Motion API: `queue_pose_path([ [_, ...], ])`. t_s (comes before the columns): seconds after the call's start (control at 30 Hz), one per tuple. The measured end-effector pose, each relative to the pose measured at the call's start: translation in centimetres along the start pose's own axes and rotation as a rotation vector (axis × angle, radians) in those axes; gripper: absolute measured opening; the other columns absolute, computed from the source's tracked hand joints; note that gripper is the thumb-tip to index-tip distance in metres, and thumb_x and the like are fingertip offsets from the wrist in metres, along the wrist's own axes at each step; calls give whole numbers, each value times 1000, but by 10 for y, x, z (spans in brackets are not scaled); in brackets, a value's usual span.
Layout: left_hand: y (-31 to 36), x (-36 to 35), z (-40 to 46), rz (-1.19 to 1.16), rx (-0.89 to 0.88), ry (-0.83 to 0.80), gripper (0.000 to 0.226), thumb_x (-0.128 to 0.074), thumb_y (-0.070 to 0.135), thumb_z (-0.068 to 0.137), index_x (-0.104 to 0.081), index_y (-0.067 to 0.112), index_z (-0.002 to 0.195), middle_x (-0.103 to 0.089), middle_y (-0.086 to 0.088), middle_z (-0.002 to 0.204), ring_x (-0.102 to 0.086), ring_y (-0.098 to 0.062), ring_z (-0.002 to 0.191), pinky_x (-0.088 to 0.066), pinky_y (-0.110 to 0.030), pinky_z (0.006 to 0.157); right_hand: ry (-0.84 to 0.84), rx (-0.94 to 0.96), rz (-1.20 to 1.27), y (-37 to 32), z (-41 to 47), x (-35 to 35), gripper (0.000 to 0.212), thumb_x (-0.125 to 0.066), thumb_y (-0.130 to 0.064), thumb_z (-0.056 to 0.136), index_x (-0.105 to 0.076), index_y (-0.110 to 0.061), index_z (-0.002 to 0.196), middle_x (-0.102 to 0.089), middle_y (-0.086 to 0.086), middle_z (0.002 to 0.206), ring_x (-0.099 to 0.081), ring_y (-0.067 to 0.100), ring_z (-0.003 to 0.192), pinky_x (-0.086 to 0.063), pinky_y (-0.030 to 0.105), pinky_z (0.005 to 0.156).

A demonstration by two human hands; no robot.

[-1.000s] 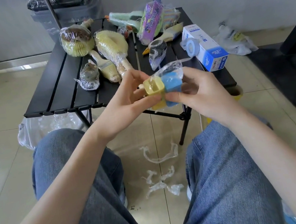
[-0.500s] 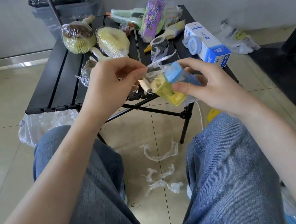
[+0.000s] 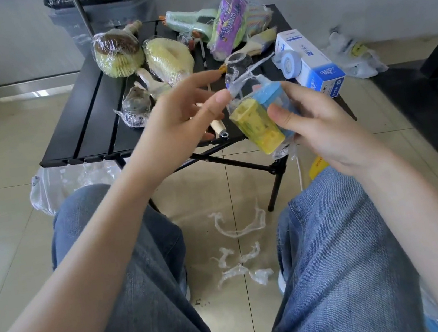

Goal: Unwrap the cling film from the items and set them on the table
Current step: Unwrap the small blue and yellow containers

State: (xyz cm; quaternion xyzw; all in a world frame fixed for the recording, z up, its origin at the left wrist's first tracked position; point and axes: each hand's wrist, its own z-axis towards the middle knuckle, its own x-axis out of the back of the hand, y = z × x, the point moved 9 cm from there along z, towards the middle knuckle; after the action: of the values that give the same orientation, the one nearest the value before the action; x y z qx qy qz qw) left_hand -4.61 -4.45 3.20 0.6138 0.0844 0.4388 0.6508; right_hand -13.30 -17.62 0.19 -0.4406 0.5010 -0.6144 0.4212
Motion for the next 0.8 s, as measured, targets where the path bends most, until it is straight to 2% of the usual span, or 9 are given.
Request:
queue_pose_path([
  [0.1, -10, -2, 2, -66, 113, 47, 6, -66, 28, 89, -71, 26, 89, -71, 7, 81, -67, -14, 81, -60, -32, 73, -6, -12, -18, 2, 0, -1, 32, -59, -33, 85, -60, -27, 117, -69, -9, 112, -63, 7, 107, -50, 22, 87],
  [0.13, -11, 0, 2, -68, 121, 64, 8, -66, 25, 89, -72, 25, 84, -70, 8, 77, -66, -12, 79, -60, -30, 71, -9, -14, -24, 3, -1, 0, 32, -60, -32, 86, -60, -27, 117, -68, -8, 114, -63, 7, 109, -50, 22, 88],
  [0.27, -13, 6, 2, -89, 129, 72, 14, -57, 20, 95, -66, 16, 85, -68, 1, 81, -68, -6, 81, -60, -28, 68, -22, -11, -41, 1, -3, -1, 31, -57, -32, 85, -59, -29, 116, -69, -13, 109, -62, 2, 105, -48, 19, 87],
  [0.37, -13, 2, 0, -177, 166, 50, 17, -51, 19, 99, -60, 11, 87, -66, 3, 80, -66, -3, 79, -59, -26, 66, -38, 4, -53, -3, -2, -3, 30, -56, -33, 85, -59, -31, 115, -69, -15, 109, -62, 2, 107, -47, 19, 89],
  [0.53, -14, -5, -1, -324, 237, 64, 19, -48, 17, 99, -58, 16, 84, -67, 8, 78, -65, -7, 78, -58, -29, 67, -53, 1, -1, -6, -2, -5, 29, -56, -30, 84, -60, -30, 112, -70, -17, 105, -63, 1, 104, -48, 16, 83],
  [0.67, -2, -11, 2, -230, 146, 0, 10, -59, 25, 94, -66, 22, 101, -71, -4, 90, -66, -10, 79, -60, -31, 73, -65, -10, -19, -4, -3, -7, 33, -58, -30, 85, -59, -28, 118, -69, -12, 112, -62, 4, 108, -48, 18, 86],
  [0.73, 1, -6, 4, -156, 111, 16, 6, -69, 23, 86, -71, 25, 91, -72, -8, 85, -67, -17, 75, -60, -37, 75, -93, -16, -40, -3, -5, -10, 35, -58, -30, 85, -59, -29, 121, -68, -11, 116, -61, 5, 112, -48, 19, 90],
  [0.8, -1, 4, 6, -120, 108, 91, 6, -74, 19, 82, -73, 25, 81, -73, -5, 79, -69, -25, 74, -60, -43, 76, -104, -21, -41, -4, -6, -11, 38, -58, -30, 85, -58, -29, 122, -68, -10, 119, -60, 5, 114, -47, 21, 94],
])
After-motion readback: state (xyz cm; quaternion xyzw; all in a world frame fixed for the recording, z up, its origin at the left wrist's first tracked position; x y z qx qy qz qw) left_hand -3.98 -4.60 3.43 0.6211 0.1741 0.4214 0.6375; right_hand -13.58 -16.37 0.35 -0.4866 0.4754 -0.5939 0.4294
